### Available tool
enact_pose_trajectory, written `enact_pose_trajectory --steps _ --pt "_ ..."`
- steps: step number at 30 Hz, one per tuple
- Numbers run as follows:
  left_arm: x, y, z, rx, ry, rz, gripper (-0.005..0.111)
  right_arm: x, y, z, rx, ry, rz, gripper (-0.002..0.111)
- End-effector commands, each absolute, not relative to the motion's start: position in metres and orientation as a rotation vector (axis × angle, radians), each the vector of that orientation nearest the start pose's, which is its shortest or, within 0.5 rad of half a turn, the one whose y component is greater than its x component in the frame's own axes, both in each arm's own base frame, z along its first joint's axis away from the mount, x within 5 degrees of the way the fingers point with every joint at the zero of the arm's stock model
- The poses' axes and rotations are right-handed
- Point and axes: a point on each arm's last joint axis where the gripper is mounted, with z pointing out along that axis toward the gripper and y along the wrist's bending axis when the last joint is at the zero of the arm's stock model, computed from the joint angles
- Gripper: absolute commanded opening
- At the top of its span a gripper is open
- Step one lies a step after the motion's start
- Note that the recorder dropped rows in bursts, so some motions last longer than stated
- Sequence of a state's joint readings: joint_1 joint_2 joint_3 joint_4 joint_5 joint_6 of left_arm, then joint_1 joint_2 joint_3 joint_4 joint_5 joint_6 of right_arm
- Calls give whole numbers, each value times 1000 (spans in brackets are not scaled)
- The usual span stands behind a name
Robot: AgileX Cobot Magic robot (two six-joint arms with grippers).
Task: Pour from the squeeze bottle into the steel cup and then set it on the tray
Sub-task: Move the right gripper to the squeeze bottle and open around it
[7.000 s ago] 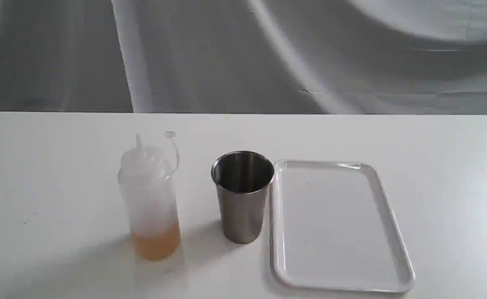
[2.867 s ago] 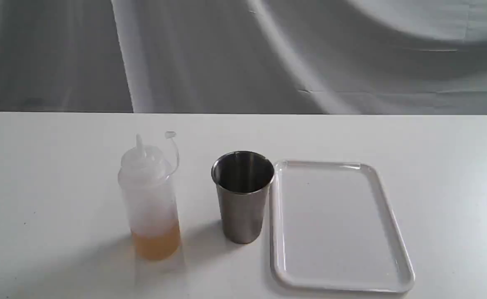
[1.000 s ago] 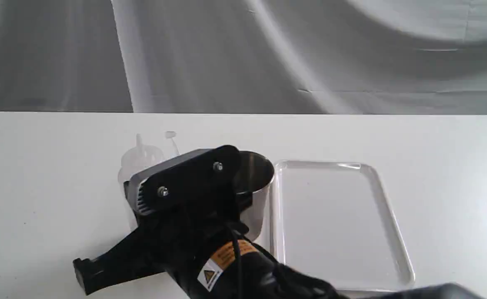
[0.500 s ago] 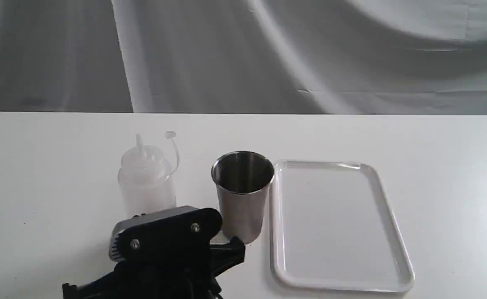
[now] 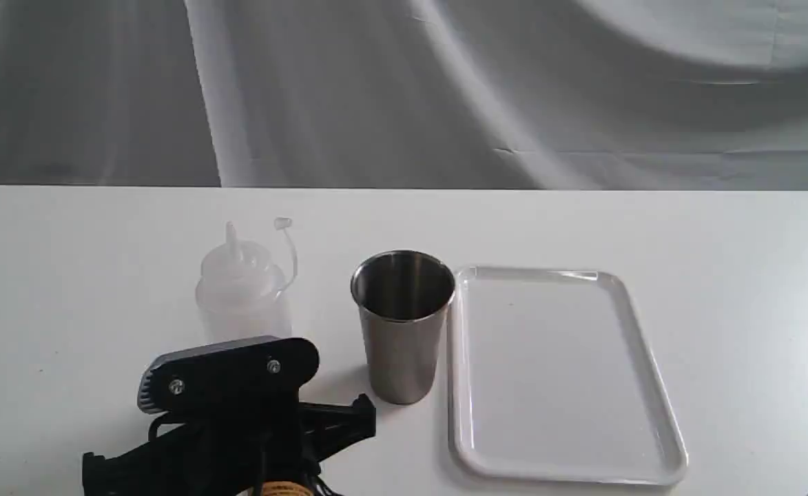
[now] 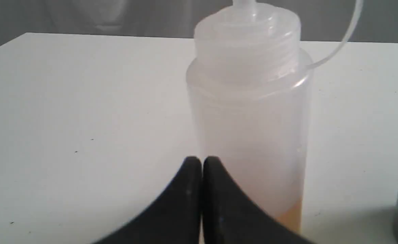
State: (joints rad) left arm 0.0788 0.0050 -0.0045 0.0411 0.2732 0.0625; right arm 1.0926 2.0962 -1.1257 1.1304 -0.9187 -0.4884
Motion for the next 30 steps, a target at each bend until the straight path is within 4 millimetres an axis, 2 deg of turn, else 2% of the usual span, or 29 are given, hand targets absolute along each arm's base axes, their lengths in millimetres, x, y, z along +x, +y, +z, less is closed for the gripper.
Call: enact_pose_trajectory --steps 1,11,14,18,21,23,26,28,30 --pt "55 5 189 15 1751 141 8 259 326 149 -82 1818 257 0" --pt "55 5 189 15 1751 141 8 273 325 145 -181 1825 271 0" --pt "55 5 189 15 1751 141 8 273 336 142 -313 1840 293 0" --pt "55 5 189 15 1751 141 8 274 345 138 -485 1828 225 3" --pt "55 5 189 15 1751 141 8 274 344 137 -521 1823 193 19" --pt "55 5 189 15 1751 141 8 274 343 136 -504 1845 195 40" --pt "55 5 189 15 1751 141 8 274 341 134 -461 1875 194 84" --pt "55 5 189 15 1751 141 8 274 341 134 -457 1879 192 105" --pt "55 5 189 15 1751 141 8 274 341 134 -457 1879 192 105"
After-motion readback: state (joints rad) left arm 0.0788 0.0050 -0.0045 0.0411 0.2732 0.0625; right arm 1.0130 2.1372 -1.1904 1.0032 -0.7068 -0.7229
